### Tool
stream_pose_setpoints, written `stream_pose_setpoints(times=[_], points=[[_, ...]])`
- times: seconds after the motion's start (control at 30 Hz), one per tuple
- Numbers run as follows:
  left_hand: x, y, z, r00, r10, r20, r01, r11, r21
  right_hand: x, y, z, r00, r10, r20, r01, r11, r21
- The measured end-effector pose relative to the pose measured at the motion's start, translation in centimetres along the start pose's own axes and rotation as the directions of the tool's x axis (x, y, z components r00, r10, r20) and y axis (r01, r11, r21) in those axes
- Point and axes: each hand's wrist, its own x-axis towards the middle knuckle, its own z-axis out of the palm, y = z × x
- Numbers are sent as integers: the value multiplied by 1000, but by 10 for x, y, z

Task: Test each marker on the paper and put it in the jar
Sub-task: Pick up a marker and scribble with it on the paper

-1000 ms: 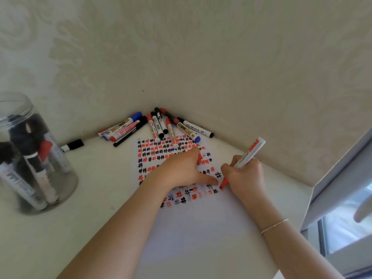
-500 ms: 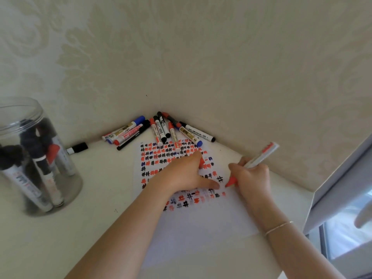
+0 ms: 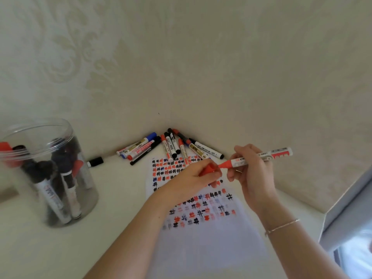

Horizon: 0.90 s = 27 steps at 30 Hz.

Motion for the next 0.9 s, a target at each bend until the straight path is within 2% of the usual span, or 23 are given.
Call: stream_pose_setpoints(times=[0.1, 0.23, 0.4, 0.47, 0.53, 0.57, 0.6, 0.67, 0.73, 0.8, 0.9], points=[[-1, 3, 2, 1000, 18, 13, -19, 998, 56, -1, 5, 1, 1000, 15, 4, -14, 995, -101], [-4, 6, 4, 999, 34, 23, -37, 990, 138, 1, 16, 5, 998, 56, 19, -46, 943, -329], [-9, 15, 0, 991, 80, -109, -93, 989, -118, 8, 8, 15, 972, 206, 115, -150, 915, -375], [-9, 12, -4, 981, 70, -181, -94, 987, -127, 12, 0, 20, 968, 240, 69, -209, 930, -301], [-8, 9, -8, 968, 45, -248, -76, 990, -119, 20, -13, 23, 986, 136, -93, -153, 964, -217], [-8, 10, -9, 958, 28, -284, -63, 991, -114, 25, -18, 24, 989, 30, -148, -72, 955, -288], [-9, 12, -10, 944, 12, -330, -46, 994, -96, 28, -21, 26, 987, -71, -145, -2, 893, -450], [-10, 13, -7, 894, -6, -448, -9, 999, -31, 26, -17, 33, 986, -169, -9, 111, 683, -722], [-10, 12, -6, 818, -46, -573, 63, 998, 11, 19, -6, 39, 985, -160, 58, 144, 607, -782], [-10, 9, -7, 761, -76, -644, 126, 992, 31, 14, 0, 44, 987, -156, 49, 136, 615, -776], [-11, 9, -9, 731, -42, -681, 127, 989, 75, 15, 0, 48, 988, -154, 13, 113, 662, -741]])
